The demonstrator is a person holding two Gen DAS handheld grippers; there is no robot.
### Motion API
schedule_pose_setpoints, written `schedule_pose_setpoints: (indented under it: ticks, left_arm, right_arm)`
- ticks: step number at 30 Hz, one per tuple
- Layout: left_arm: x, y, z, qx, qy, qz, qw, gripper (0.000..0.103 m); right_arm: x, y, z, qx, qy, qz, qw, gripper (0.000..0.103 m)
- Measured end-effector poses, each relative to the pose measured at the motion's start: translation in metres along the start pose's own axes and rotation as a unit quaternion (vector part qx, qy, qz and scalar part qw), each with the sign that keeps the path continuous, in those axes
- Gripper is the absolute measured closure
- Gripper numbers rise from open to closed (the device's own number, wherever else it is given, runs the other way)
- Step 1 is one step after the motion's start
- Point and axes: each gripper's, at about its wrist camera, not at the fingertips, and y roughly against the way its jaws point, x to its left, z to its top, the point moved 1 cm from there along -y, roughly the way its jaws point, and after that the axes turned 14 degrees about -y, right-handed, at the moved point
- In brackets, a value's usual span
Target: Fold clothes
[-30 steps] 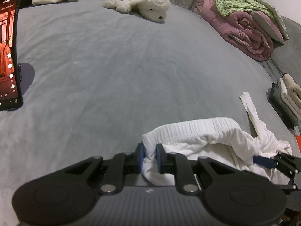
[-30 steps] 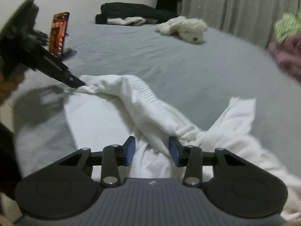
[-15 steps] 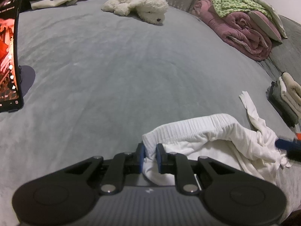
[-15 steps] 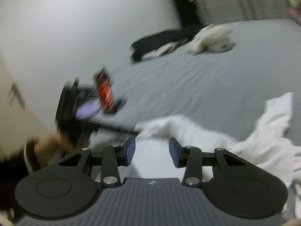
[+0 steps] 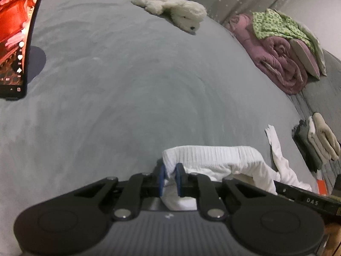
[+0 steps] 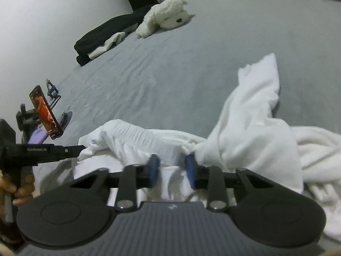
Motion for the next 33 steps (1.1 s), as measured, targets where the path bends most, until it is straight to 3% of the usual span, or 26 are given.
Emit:
schedule_pose_setpoints:
  ticks: [5, 10, 17, 26, 33]
  left_arm:
    - [-0.006, 0.003, -0.002, -0.014, 0.009, 0.018, 0.9997, 0.097]
    - [-0.009, 0.005, -0.001, -0.023, 0.013, 0.032, 0.9991, 0.097]
    - [-0.008, 0.011, 0.012, -0.055, 0.007, 0.064, 0.9964, 0.097]
    - [-0.006, 0.015, 0.032, -0.071, 0.013, 0.090, 0.9933, 0.097]
    - [0.005, 0.022, 0.049, -0.094, 0.017, 0.118, 0.9884, 0.097]
  right_arm:
    - [0.007, 0.002, -0.005, -0.059, 0.033, -0.031, 0.997, 0.094]
    - [0.022, 0.000, 0.002, -0.122, 0.077, -0.071, 0.987, 0.096]
    - [0.048, -0.027, 0.034, -0.169, 0.115, -0.097, 0.974, 0.097]
    - [0.098, -0.088, 0.074, -0.191, 0.189, -0.138, 0.953, 0.098]
    - [0.119, -0.127, 0.093, -0.182, 0.203, -0.139, 0.952, 0.098]
